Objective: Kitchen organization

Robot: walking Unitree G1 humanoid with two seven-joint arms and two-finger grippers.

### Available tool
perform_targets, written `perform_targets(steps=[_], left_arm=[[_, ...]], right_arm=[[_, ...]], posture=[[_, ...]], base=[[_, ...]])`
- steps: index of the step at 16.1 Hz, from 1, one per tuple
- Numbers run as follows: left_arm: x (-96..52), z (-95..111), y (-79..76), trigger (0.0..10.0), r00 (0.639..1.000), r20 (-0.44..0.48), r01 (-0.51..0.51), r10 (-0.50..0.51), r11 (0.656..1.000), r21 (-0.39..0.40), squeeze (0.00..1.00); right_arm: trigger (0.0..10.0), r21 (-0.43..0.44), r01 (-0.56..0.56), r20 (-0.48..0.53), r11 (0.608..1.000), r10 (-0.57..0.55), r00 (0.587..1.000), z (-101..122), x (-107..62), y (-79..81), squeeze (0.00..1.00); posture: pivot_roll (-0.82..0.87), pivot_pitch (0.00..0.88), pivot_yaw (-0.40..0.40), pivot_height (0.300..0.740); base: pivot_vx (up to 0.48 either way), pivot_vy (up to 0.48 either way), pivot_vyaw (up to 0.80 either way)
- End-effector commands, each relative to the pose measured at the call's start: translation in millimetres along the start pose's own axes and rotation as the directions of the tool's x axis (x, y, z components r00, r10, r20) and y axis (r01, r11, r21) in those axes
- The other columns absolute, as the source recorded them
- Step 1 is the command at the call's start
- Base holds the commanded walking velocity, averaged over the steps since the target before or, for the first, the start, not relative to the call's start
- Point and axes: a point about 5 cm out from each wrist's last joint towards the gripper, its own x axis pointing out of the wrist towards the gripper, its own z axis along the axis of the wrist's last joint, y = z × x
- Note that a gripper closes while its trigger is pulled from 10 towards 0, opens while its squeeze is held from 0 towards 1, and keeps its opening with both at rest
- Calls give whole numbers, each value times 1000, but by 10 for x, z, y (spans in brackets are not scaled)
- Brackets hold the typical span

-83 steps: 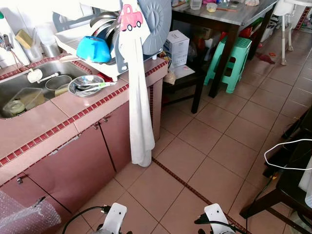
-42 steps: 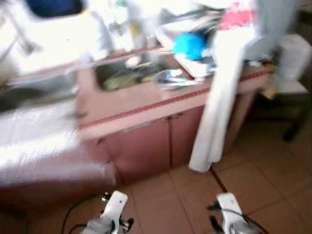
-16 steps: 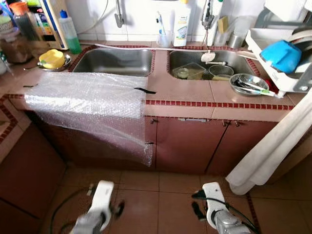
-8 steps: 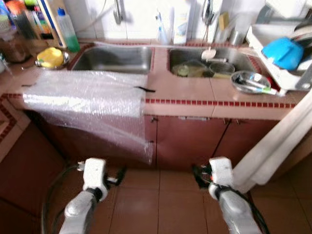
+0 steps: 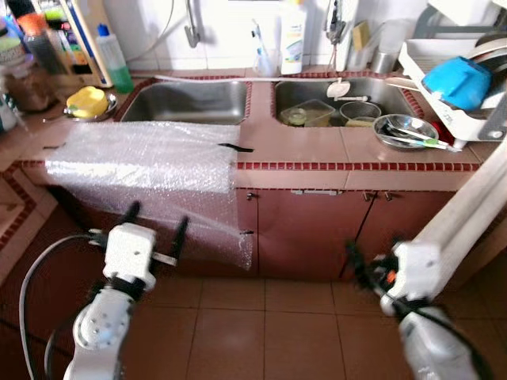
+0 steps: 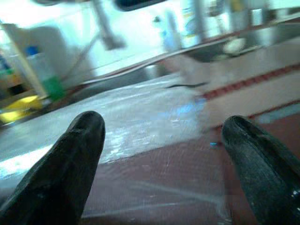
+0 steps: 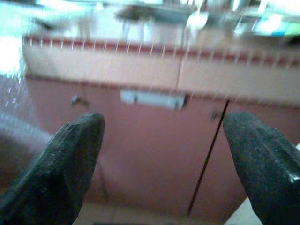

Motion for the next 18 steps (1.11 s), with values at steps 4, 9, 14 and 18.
perform_targets(steps=[4, 9, 14, 18], left_arm=[[7, -5, -16, 10000, 996, -82, -22, 18, 999, -48, 0], [201, 120, 13, 10000, 995, -57, -80, 75, 993, -88, 0], [269, 83, 13, 10000, 991, -86, -108, 98, 988, -114, 0], [270, 51, 11, 10000, 989, -101, -115, 104, 987, -113, 0]], right_arm=[[10000, 65, 146, -8, 987, -146, 989, 182, 43, -130, 0], [10000, 107, 109, 74, 988, -117, 990, 423, 231, 146, 0], [10000, 105, 86, 94, 991, -96, 991, 486, 339, 239, 0], [10000, 99, 84, 103, 992, -94, 990, 501, 374, 244, 0]], posture=[[-42, 0, 92, 740], [-33, 0, 72, 740], [-20, 0, 53, 740], [-20, 0, 58, 740]], base=[[0, 0, 0], [0, 0, 0], [0, 202, 0], [0, 352, 0]])
